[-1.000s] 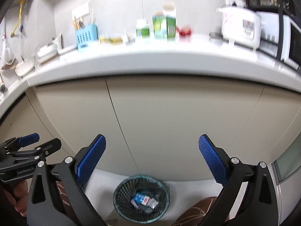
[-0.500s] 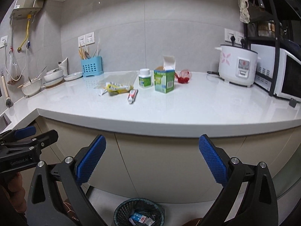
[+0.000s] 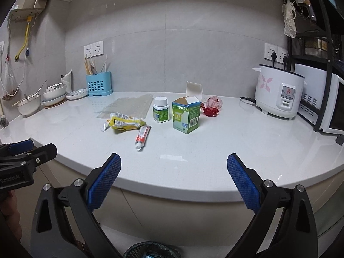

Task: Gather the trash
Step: 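Raise both tools back up toward the counter, then grasp the yellow snack wrapper with the left gripper while the right gripper grasps the green medicine box, then lift the yellow wrapper and medicine box and carry both down over the wastebasket, then open the left gripper over the wastebasket while the right gripper releases the medicine box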

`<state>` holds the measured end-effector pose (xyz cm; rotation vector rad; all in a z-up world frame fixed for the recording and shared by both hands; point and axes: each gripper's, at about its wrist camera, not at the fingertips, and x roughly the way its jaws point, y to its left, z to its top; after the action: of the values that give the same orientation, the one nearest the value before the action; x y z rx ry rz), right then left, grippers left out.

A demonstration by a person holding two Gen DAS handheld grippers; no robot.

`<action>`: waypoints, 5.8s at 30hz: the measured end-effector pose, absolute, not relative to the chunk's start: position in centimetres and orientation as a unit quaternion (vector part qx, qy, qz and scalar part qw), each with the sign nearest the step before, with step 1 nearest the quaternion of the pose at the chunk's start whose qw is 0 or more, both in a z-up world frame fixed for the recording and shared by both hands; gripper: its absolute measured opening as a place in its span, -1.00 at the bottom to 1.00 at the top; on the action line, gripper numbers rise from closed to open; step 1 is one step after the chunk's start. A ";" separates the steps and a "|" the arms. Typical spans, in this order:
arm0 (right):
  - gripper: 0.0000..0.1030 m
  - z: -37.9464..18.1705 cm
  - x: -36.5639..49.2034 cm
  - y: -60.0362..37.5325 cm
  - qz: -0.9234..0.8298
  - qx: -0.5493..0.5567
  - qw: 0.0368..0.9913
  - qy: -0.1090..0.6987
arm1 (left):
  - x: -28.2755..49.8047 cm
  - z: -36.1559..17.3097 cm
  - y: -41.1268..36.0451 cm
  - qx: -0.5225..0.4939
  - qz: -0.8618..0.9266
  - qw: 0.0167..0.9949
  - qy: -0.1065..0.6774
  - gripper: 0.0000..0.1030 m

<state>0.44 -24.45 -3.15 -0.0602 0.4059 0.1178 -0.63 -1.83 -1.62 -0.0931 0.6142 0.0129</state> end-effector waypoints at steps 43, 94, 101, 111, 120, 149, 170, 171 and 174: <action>0.84 -4.7 25.4 -25.9 0.072 0.015 0.939 0.336 | 25.6 -7.0 -3.3 -0.055 0.046 0.893 0.444 0.76; 0.05 -1.6 20.1 -24.7 0.062 -0.011 0.954 0.295 | 20.3 -3.6 -1.7 -0.069 0.045 0.909 0.410 -0.86; 0.05 0.0 17.9 -25.0 0.062 -0.010 0.957 0.282 | 18.1 -1.6 -1.9 -0.064 0.038 0.918 0.390 -0.86; 0.05 1.7 13.6 -25.1 0.061 -0.011 0.962 0.267 | 13.3 1.0 -2.5 -0.049 0.024 0.933 0.356 -0.86; 0.05 1.9 7.6 -24.9 0.060 -0.016 0.967 0.245 | 7.3 1.7 -2.9 -0.049 0.001 0.943 0.329 -0.86; 0.05 -11.8 -8.0 -24.5 0.079 -0.006 0.970 0.231 | -10.3 -11.4 -4.0 -0.030 -0.071 0.954 0.290 -0.86; 0.05 -32.0 -7.3 -22.5 0.068 -0.021 0.940 0.332 | -8.5 -30.1 -2.5 -0.052 -0.059 0.924 0.374 -0.86; 0.05 -32.7 -7.0 -22.3 0.066 -0.023 0.938 0.338 | -8.3 -31.0 -2.4 -0.054 -0.059 0.921 0.382 -0.86; 0.05 -35.5 -5.9 -22.1 0.058 -0.025 0.929 0.364 | -7.5 -33.6 -2.4 -0.057 -0.060 0.912 0.401 -0.86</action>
<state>-5.88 -22.15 -35.50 -0.0506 0.7458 0.1188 -7.48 -2.36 -33.63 -0.1172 0.8256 -0.1242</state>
